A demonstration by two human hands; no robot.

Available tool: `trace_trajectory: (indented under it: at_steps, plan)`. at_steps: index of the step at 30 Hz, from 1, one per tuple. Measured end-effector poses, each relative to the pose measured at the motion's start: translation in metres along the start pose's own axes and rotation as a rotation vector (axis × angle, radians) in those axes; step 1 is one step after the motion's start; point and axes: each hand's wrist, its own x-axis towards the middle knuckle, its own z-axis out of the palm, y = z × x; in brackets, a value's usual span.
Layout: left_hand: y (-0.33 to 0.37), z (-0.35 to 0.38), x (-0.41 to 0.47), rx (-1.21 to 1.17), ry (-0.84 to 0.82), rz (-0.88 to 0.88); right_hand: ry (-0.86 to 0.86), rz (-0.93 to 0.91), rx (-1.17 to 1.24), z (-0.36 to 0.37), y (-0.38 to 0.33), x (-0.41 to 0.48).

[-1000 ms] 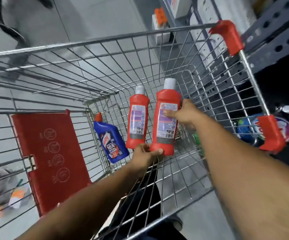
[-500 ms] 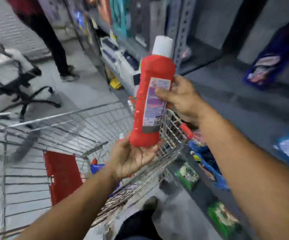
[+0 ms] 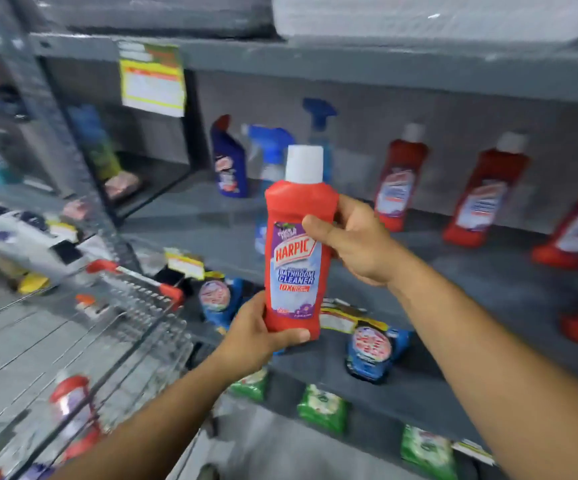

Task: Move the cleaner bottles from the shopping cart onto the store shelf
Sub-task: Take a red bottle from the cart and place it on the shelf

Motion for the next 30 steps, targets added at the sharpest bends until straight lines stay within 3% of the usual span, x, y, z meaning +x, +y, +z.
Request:
trace_trajectory:
  at_steps: [7,11,22,30]
  plan:
    - [0.016,0.145,0.087,0.352,-0.25,0.117,0.427,-0.106,-0.248,-0.145,-0.015,-0.069]
    - [0.014,0.21,0.117,0.481,-0.325,0.141,0.557,-0.071,-0.295,-0.206,-0.003,-0.093]
    - [-0.013,0.311,0.14,0.546,-0.277,0.089,0.63,-0.005,-0.256,-0.293,0.029,-0.128]
    - [-0.023,0.312,0.142,0.628,-0.297,0.151,0.675,-0.028,-0.256,-0.294,0.03,-0.137]
